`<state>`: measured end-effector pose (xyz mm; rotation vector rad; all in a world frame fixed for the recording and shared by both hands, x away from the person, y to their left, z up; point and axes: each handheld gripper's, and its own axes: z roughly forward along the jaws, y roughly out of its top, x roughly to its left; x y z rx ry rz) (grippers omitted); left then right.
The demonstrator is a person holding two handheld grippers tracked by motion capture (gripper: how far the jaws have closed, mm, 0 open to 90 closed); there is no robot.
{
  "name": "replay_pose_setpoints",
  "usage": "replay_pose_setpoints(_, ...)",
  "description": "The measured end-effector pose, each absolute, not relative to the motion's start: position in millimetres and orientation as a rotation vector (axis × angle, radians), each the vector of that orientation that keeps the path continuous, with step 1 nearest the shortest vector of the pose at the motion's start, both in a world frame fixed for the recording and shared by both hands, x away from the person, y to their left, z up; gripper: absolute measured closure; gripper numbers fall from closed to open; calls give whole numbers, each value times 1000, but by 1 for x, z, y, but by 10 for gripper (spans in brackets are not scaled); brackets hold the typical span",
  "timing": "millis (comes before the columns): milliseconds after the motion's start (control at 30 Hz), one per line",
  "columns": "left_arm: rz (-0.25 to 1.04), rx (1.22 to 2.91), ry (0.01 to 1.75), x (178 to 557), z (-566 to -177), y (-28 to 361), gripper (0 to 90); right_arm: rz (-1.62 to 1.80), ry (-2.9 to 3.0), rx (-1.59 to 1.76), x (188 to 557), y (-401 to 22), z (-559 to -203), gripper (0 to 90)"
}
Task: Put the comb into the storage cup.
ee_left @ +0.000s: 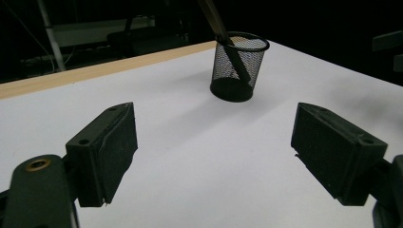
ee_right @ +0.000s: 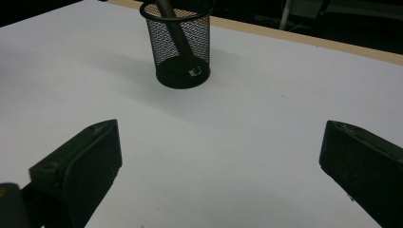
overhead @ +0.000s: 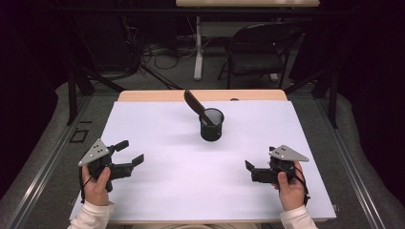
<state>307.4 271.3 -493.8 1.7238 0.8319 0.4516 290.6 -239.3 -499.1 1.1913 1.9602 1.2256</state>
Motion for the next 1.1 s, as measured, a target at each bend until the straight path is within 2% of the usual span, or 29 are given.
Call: replay_pose_setpoints(1100, 486, 1707, 909, 315, -522, 288, 159, 1264, 1840, 1314, 293, -262, -529, 1)
